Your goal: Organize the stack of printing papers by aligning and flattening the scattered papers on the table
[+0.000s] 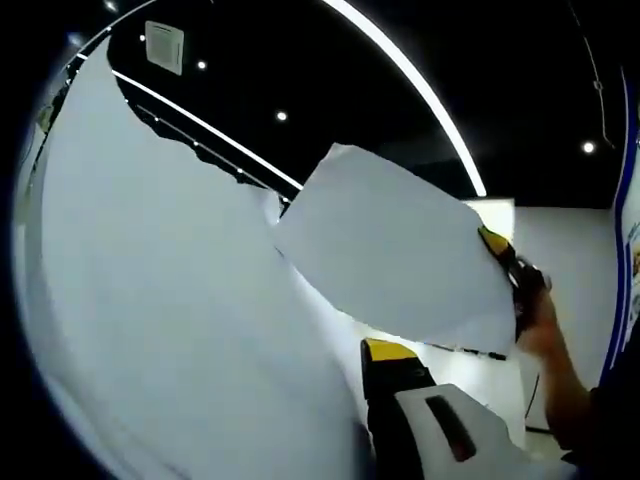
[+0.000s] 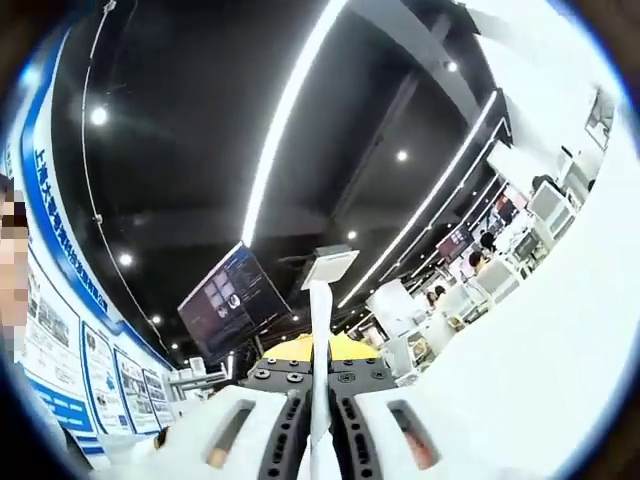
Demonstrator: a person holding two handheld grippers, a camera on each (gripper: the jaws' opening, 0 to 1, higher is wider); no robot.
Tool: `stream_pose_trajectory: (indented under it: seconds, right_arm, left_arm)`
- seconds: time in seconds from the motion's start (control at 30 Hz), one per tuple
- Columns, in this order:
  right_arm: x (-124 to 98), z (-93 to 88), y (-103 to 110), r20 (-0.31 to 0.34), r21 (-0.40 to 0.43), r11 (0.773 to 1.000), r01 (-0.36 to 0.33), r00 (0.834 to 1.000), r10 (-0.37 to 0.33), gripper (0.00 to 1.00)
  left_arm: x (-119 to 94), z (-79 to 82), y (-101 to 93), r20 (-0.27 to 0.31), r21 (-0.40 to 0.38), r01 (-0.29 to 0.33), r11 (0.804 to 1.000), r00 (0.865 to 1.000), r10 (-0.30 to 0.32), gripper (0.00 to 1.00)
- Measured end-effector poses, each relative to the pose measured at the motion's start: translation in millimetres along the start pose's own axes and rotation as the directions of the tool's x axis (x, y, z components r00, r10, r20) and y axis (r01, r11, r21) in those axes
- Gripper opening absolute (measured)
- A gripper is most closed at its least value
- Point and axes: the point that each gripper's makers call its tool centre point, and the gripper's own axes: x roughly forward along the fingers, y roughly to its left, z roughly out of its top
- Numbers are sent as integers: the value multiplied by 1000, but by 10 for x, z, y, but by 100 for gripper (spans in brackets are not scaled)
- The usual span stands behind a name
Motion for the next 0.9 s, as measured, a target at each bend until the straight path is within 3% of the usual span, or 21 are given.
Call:
stream_pose_trajectory:
  seconds: [0.37, 0.9]
  right_arm:
    - [-16, -109, -173, -10, 114, 992, 43, 999, -43, 0]
    - [-47, -238, -296, -22, 187, 979, 80, 997, -77, 0]
  left_arm:
    - [1, 5, 9, 1, -1, 2, 1000, 1000, -2, 18]
    - [-6, 9, 6, 3, -6, 3, 1000, 1000, -3, 19]
